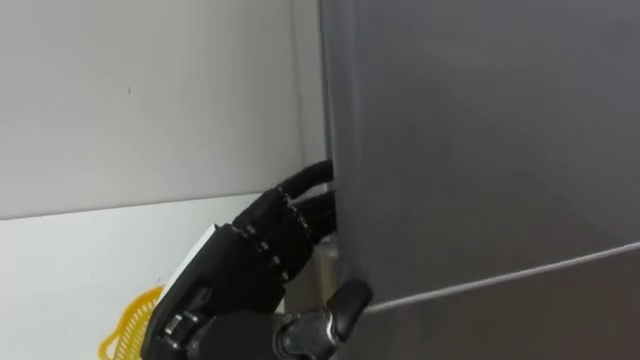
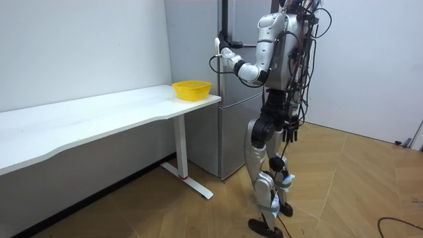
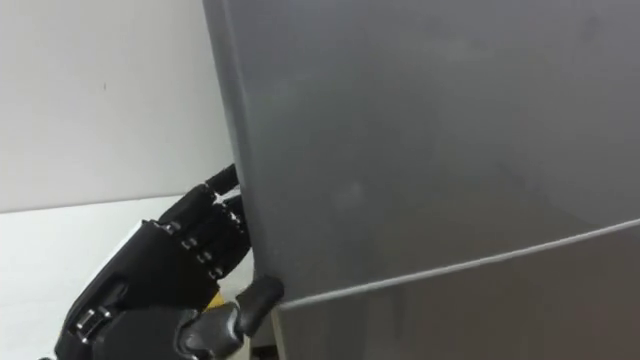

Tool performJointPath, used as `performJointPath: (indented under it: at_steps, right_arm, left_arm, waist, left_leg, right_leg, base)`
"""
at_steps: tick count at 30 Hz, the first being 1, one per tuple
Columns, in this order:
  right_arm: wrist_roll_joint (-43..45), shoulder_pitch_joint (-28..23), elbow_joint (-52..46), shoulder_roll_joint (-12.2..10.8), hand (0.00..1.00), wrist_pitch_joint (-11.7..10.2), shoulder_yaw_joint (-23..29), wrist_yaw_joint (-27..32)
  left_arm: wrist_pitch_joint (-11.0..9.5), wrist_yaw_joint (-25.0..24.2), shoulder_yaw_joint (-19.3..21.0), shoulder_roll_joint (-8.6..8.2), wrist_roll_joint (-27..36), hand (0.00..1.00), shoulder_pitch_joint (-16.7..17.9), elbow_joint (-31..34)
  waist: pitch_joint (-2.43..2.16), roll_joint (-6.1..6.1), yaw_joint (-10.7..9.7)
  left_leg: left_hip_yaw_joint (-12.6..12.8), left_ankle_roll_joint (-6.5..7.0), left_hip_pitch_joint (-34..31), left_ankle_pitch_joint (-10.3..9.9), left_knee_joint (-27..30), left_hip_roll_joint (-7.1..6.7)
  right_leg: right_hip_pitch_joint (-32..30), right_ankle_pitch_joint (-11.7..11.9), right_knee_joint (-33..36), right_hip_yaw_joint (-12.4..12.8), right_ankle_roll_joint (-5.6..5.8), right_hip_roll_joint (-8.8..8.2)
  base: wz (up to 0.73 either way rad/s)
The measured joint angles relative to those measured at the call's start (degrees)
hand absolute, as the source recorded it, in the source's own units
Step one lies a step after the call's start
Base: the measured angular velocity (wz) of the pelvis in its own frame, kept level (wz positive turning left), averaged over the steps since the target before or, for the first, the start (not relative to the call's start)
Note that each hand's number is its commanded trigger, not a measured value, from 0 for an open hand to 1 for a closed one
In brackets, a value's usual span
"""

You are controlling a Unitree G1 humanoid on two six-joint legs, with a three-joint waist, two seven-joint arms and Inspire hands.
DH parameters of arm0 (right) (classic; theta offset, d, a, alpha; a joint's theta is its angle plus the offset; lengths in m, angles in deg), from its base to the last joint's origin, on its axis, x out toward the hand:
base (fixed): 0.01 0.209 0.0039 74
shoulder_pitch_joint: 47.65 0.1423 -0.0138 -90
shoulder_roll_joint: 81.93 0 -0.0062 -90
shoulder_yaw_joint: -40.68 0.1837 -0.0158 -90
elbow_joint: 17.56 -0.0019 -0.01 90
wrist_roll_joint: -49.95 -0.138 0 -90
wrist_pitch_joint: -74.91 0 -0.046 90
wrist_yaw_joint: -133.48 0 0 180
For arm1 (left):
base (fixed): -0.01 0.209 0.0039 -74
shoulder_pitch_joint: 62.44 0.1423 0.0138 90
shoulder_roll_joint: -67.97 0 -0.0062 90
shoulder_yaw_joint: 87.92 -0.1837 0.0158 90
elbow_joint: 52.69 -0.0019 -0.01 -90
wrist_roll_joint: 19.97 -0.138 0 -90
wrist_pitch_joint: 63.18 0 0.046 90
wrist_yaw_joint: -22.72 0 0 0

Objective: Retrieve from the upper fridge

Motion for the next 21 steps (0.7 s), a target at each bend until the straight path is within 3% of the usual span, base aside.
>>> performJointPath:
  at_steps: [5,7,13,15,21]
  right_arm:
    - [0.1,0.27,-0.09,0.0,0.0,-0.08,0.0,0.19]
    - [0.13,0.34,-0.1,-0.01,0.0,-0.08,0.0,0.31]
    - [0.09,0.46,-0.85,0.02,0.0,-0.07,0.02,0.3]
    - [0.01,0.41,-0.95,0.03,0.0,-0.06,0.03,0.28]
    - [-0.72,0.17,-0.86,0.92,0.0,-0.15,-0.11,-0.05]
  left_arm:
    - [-0.19,-3.88,-2.76,0.44,1.66,0.0,-1.97,0.0]
    - [-0.11,-5.29,-5.31,0.61,2.12,0.0,-4.4,0.0]
    - [0.14,-11.55,-10.22,0.56,2.81,0.0,-7.91,0.04]
    - [0.86,-14.18,-10.54,0.44,3.81,0.0,-8.03,0.07]
    - [2.09,-20.17,-13.01,0.57,4.44,0.0,-10.28,0.08]
  waist:
    - [0.0,0.12,-0.01]
    - [-0.04,0.31,-0.13]
    - [-0.07,0.38,-1.71]
    - [-0.17,0.56,-2.75]
    - [-0.21,0.63,-2.85]
  left_leg:
    - [0.83,0.25,0.2,0.15,0.01,-0.66]
    - [0.92,0.28,0.3,0.16,0.0,-0.89]
    - [2.32,0.28,0.49,0.16,-0.04,-0.71]
    - [2.56,0.29,0.44,0.17,-0.03,-0.74]
    - [4.12,0.31,0.26,0.17,0.31,0.25]
  right_leg:
    - [-0.15,0.25,-0.03,1.19,0.35,-0.58]
    - [-0.21,0.47,-0.03,1.24,0.72,-0.81]
    - [-0.41,0.55,-0.18,1.31,0.87,-0.59]
    - [-0.57,0.55,-0.19,1.28,0.87,-0.31]
    - [-1.45,0.56,-0.28,1.31,0.01,0.53]
  base:
    - [-0.1]
    - [-0.1]
    - [-0.21]
    - [-0.09]
    - [-0.1]
